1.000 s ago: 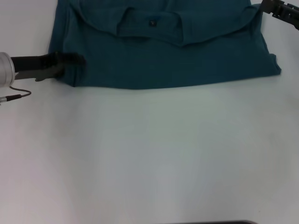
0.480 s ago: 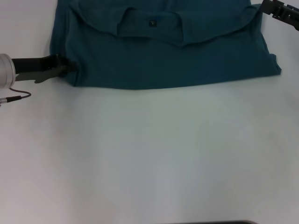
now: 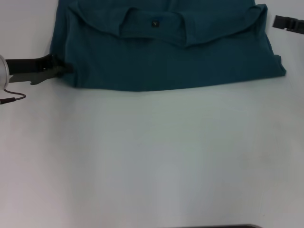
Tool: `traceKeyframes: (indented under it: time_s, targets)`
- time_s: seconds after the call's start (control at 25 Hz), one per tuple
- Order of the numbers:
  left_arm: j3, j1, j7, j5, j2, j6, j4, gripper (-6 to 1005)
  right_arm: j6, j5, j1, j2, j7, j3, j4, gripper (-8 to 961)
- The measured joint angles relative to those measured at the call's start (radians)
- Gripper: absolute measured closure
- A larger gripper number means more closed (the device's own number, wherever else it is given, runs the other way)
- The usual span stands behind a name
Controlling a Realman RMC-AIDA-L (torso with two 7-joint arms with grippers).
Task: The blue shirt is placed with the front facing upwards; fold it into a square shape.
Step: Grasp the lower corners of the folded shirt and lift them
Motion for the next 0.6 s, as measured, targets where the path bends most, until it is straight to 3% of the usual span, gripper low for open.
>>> traceKeyframes:
  time_s: [0.32, 0.44, 0.6]
  targets:
    - [-0.002, 0.005, -0.007, -0.003, 0.005, 0.019, -0.009, 995, -0.002, -0.294, 0.076, -0.108, 0.329, -0.005, -0.132, 115]
    - [-0.002, 0.000, -0.009, -0.004, 0.008, 0.032, -0.009, 995, -0.001, -0.431, 0.135, -0.118, 0.391, -0.004, -0.134, 115]
    - [-0.002, 0.000, -0.010, -0.007, 0.012, 0.065, -0.027, 996, 0.012, -0.574, 0.205, -0.105, 0.411, -0.007, -0.125, 115]
